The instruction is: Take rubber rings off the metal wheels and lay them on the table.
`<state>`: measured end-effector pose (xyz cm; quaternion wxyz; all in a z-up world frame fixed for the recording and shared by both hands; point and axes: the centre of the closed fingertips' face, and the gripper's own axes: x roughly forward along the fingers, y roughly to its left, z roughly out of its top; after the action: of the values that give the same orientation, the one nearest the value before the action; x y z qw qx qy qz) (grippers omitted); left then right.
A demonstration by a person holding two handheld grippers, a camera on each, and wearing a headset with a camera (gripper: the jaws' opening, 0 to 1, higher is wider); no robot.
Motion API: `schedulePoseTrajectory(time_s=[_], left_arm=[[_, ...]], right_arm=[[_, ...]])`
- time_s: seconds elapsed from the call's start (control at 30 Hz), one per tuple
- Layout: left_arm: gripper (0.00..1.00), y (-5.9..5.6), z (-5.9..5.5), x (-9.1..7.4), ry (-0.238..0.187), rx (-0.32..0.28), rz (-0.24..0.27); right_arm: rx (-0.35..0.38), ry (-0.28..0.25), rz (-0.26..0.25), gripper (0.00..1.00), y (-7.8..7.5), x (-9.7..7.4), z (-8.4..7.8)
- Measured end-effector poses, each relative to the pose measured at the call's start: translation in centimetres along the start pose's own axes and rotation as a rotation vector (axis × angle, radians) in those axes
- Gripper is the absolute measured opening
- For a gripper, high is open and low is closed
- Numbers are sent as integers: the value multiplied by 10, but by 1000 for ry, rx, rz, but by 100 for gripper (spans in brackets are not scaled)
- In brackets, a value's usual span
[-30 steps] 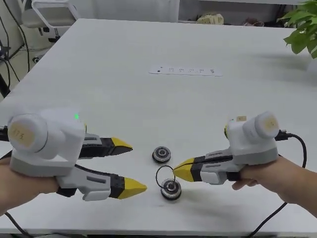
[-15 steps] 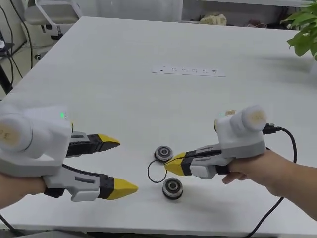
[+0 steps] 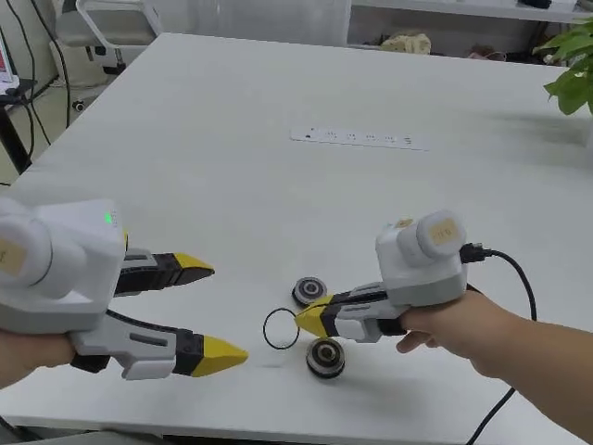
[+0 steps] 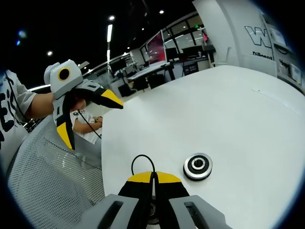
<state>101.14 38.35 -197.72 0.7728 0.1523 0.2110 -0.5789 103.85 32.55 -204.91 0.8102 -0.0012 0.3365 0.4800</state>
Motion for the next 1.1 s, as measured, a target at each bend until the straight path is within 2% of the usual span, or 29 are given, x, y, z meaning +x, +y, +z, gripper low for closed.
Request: schedulePoseTrajectory(time_s=[0.17,0.5,0.73,1.1], left_arm=[[61,0,-2,0,7,0,0],[61,3,-4,-1,17,-2,6],[61,2,-5,0,20,-1,3],[60,0,-4,4,29,5,-7]], right_arm=[[10,29,-36,0,-6,7,-6],[3,44,-57,0,-8,11,-10],[0,22,-49,4,-6,8,-6],[-3,-21,-37,9,-3,-6,4]])
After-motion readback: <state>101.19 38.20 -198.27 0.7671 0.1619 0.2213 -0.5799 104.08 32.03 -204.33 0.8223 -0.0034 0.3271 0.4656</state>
